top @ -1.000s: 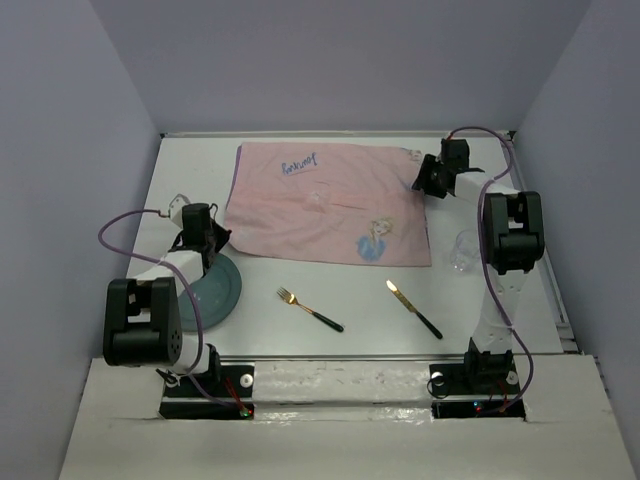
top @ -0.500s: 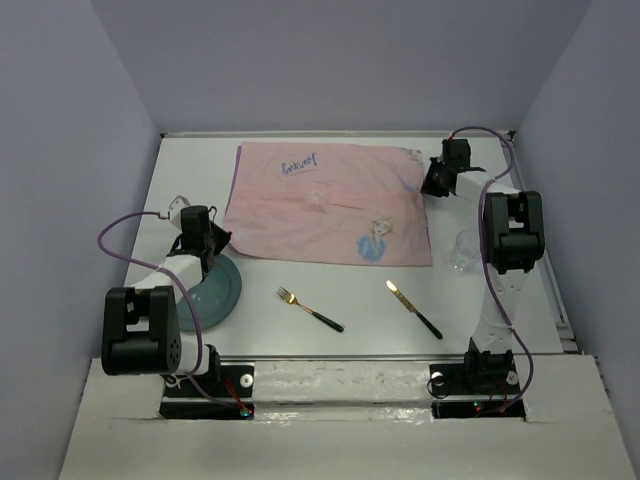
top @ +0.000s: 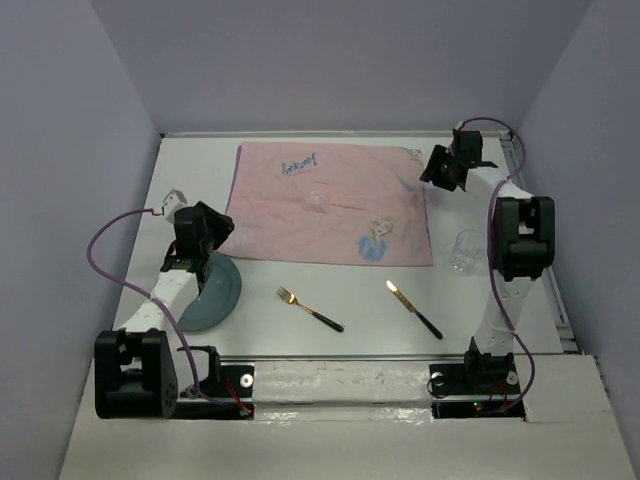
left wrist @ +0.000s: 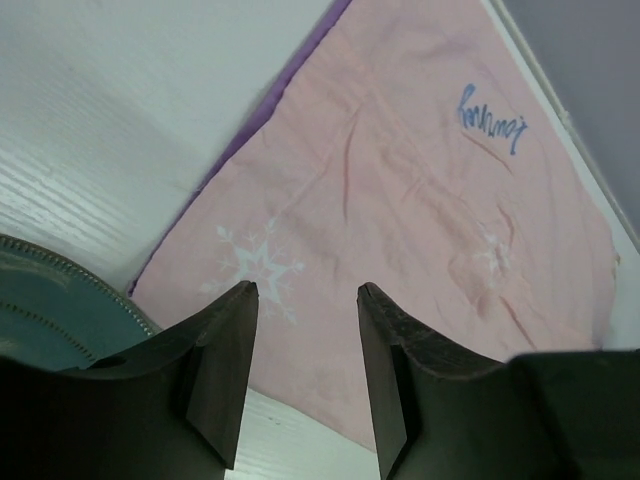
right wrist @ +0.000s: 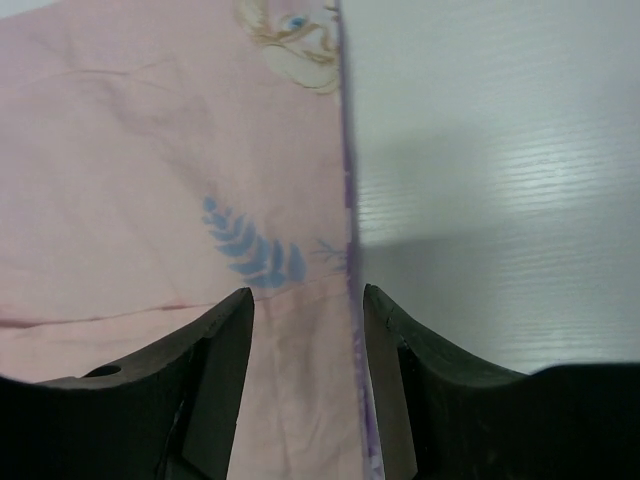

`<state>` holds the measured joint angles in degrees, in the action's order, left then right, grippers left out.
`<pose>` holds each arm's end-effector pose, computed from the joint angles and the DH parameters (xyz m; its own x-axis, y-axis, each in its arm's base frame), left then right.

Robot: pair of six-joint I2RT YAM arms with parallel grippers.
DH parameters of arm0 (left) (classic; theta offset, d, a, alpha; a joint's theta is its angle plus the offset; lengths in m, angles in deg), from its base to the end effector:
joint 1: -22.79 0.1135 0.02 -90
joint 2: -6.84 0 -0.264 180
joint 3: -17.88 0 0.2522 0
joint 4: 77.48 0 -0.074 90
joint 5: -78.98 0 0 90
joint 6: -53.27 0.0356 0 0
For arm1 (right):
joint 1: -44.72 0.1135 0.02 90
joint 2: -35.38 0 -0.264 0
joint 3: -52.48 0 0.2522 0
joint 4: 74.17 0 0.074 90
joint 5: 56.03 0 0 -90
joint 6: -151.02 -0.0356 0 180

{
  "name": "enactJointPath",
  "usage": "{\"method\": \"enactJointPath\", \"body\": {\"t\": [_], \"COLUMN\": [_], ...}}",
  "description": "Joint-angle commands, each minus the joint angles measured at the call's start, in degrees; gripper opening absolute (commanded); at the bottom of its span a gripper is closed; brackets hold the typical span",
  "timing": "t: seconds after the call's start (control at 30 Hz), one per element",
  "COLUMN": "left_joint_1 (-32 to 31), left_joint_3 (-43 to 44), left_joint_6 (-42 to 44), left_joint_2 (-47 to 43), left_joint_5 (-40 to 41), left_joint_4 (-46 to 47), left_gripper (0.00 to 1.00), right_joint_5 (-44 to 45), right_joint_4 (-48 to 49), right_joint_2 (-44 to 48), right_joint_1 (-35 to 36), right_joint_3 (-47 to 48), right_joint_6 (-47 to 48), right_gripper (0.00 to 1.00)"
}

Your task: Set the dinner table for one person

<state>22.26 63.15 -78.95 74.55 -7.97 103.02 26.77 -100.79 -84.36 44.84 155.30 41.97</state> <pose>0.2546 -0.0005 0.2206 -0.2497 -0.6687 -0.7003 -0.2808 0.7421 -0.6086 0.4715 0.0054 0.1940 -0.6815 0.3224 -0.6570 0.1370 0.9381 0.3182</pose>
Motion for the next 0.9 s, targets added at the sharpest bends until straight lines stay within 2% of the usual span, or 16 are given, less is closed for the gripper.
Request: {"method": "enactJointPath", "body": {"t": [0.0, 0.17, 0.27, 0.37, 0.4, 0.47, 0.53, 0.57, 0.6, 0.7, 0.87], "left_joint_1": [-1.4, -2.62, -4.47, -6.4, -7.8, -9.13, -10.71, -11.15, -11.85, -12.56, -12.74], "left_joint_3": [3.73, 8.83, 12.78, 14.02, 13.41, 12.79, 13.22, 13.93, 14.63, 16.83, 15.78], "left_joint_6": [2.84, 5.73, 10.82, 12.77, 13.56, 14.0, 15.05, 15.75, 16.72, 20.94, 24.89], "left_joint_2": [-5.29, -12.32, -15.75, -16.98, -17.51, -18.04, -19.09, -19.36, -19.97, -22.07, -26.21], "left_joint_5": [2.4, 2.66, 3.36, 5.2, 5.65, 6.35, 4.96, 3.64, 3.28, 3.28, 3.8], "left_joint_4": [-1.51, -2.75, -4.33, -5.56, -5.73, -6.09, -6.44, -7.31, -8.01, -10.65, -11.27], "left_gripper": [0.55, 0.55, 0.56, 0.56, 0.56, 0.56, 0.55, 0.55, 0.55, 0.55, 0.56], "right_joint_5": [-4.74, -10.19, -11.25, -10.64, -10.55, -10.64, -7.24, -6.6, -6.34, -4.93, -1.42], "right_joint_4": [2.48, 11.27, 17.5, 18.75, 18.66, 17.35, 13.14, 13.04, 10.43, 7.95, 3.64], "right_joint_2": [8.9, 16.63, 18.23, 18.58, 18.06, 16.74, 13.58, 12.53, 10.6, 7.96, -0.13], "right_joint_1": [3.91, 12.17, 19.8, 24.04, 27.09, 30.36, 34.92, 36.08, 37.05, 40.82, 47.06], "right_joint_3": [-1.95, -11.7, -16.45, -19.27, -19.36, -18.4, -14.63, -13.57, -11.73, -7.6, 1.98], "right_joint_6": [-0.9, -4.59, -7.83, -8.29, -7.68, -6.27, -3.46, -1.89, -1.35, 0.49, 3.57], "right_gripper": [0.54, 0.54, 0.54, 0.54, 0.48, 0.44, 0.35, 0.24, 0.18, 0.05, 0.0]}}
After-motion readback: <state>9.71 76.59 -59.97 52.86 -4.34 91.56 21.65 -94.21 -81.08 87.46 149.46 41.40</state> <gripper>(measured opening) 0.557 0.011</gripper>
